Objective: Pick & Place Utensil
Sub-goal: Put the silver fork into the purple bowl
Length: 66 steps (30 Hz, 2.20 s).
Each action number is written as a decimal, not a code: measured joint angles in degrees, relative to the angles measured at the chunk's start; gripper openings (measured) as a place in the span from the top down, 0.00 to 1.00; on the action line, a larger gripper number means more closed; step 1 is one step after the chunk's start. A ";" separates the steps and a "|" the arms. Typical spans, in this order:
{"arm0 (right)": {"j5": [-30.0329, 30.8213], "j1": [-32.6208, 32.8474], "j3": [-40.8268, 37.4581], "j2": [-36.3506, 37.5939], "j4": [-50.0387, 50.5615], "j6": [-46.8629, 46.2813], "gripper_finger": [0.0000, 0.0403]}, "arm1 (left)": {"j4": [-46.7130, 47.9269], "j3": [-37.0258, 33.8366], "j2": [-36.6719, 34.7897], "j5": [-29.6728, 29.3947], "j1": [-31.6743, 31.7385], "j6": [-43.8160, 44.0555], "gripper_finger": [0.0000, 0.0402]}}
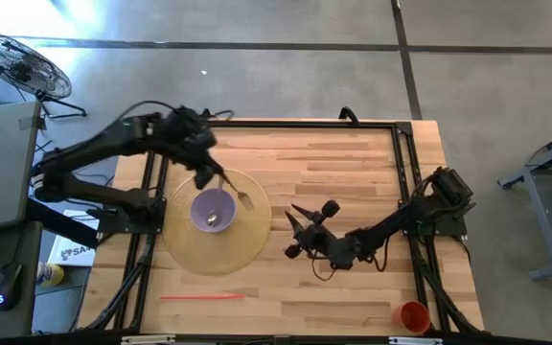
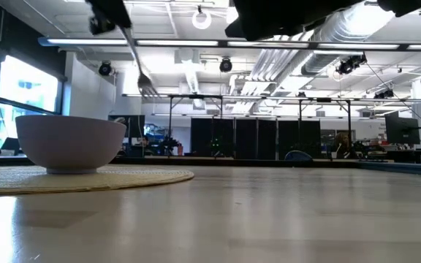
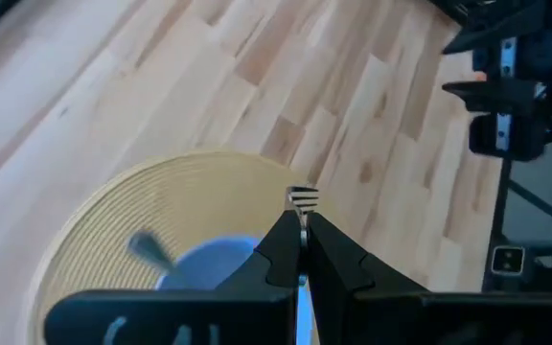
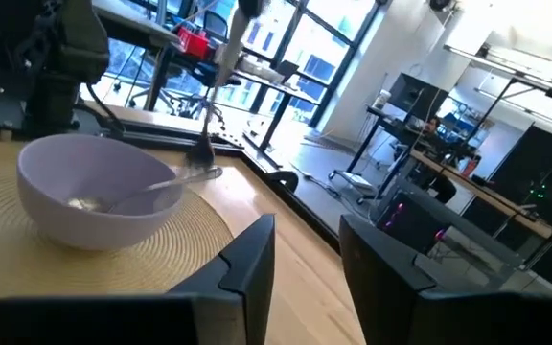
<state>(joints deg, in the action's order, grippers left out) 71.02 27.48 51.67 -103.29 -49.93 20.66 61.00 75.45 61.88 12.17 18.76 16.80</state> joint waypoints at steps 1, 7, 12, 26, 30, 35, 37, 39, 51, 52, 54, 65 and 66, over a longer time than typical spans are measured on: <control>-0.02 -0.04 -0.06 -0.02 0.02 -0.06 0.72 | 2.12 1.08 -1.00 -0.48 -0.01 0.16 0.99; -0.33 -0.11 -0.08 -0.02 -0.04 -1.44 0.72 | 13.15 1.80 -6.26 -6.16 0.00 6.40 0.99; -0.91 -0.11 -0.08 -0.02 -0.06 -1.72 0.72 | 20.50 1.78 -6.39 -9.93 0.02 9.63 0.99; -0.91 -0.10 -0.06 -0.04 0.18 -1.76 0.72 | 20.34 1.71 5.19 2.30 10.10 0.97 0.99; -0.93 -0.06 0.01 -0.06 1.67 -2.81 0.72 | 21.72 1.71 7.98 6.52 17.53 -4.27 1.00; -0.95 -0.06 0.01 -0.06 2.98 -4.12 0.72 | 22.30 1.71 10.10 13.17 22.82 -10.48 1.00; -0.95 -0.06 0.01 -0.06 3.25 -4.19 0.72 | 24.55 1.71 10.73 13.51 23.90 -13.05 1.00; -0.94 -0.06 0.01 -0.06 3.88 -4.57 0.72 | 27.16 1.71 11.06 12.76 24.58 -15.83 1.00; -0.96 -0.06 0.01 -0.08 4.46 -5.63 0.72 | 23.93 1.71 11.09 16.13 24.74 -26.19 1.00; -0.94 -0.06 0.01 -0.08 4.46 -5.63 0.72 | 24.01 1.71 11.09 16.63 24.76 -27.20 1.00; -0.96 -0.06 0.01 -0.08 4.65 -5.63 0.72 | 23.97 1.71 11.09 18.27 24.78 -28.96 1.00; -0.96 -0.06 0.01 -0.07 4.70 -5.65 0.72 | 22.57 1.71 11.09 25.78 25.18 -34.63 1.00; -0.96 -0.06 0.01 -0.08 4.68 -5.65 0.72 | 22.65 1.71 11.09 26.58 25.89 -35.09 1.00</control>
<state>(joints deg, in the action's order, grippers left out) 70.06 27.42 51.68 -103.37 -45.25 15.00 83.65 77.17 72.97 38.75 44.65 -18.29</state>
